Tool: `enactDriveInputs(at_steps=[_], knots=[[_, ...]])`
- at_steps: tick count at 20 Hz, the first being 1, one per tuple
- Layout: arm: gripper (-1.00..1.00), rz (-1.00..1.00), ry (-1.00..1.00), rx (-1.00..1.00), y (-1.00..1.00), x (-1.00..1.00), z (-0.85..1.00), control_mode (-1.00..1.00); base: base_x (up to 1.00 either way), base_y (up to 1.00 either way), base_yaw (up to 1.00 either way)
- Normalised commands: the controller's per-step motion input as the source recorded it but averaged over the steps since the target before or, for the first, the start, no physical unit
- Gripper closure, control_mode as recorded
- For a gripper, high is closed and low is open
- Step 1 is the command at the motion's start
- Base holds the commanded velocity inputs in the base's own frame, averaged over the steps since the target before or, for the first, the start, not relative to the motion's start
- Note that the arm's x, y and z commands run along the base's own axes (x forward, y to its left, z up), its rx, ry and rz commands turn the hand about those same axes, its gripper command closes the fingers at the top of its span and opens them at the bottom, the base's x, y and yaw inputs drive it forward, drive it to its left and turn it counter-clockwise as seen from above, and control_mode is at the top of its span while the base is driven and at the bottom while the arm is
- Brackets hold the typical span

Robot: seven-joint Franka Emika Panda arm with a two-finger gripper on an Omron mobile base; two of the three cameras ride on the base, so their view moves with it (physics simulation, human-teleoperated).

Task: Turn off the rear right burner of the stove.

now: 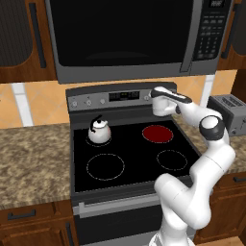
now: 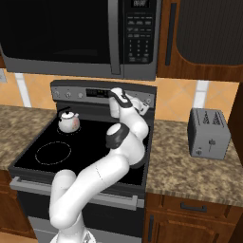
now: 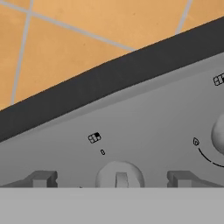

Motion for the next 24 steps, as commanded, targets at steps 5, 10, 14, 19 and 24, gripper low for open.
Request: enactDriveInputs(at_steps=[5, 10, 14, 19, 24], knots=[[-1.0, 0.0, 0.0, 0.0, -0.01, 0.0, -0.01, -1.0, 0.0, 0.0, 0.0], [-1.0, 0.0, 0.0, 0.0, -0.01, 0.0, -0.01, -1.0, 0.0, 0.0, 0.0], [-1.0, 0.0, 0.0, 0.0, -0.02, 0.0, 0.0, -1.0, 0.0, 0.0, 0.0], [-1.0, 0.0, 0.0, 0.0, 0.0, 0.0, 0.0, -1.0, 0.0, 0.0, 0.0], [-1.0, 0.0, 0.0, 0.0, 0.0, 0.0, 0.0, -1.0, 0.0, 0.0, 0.0]])
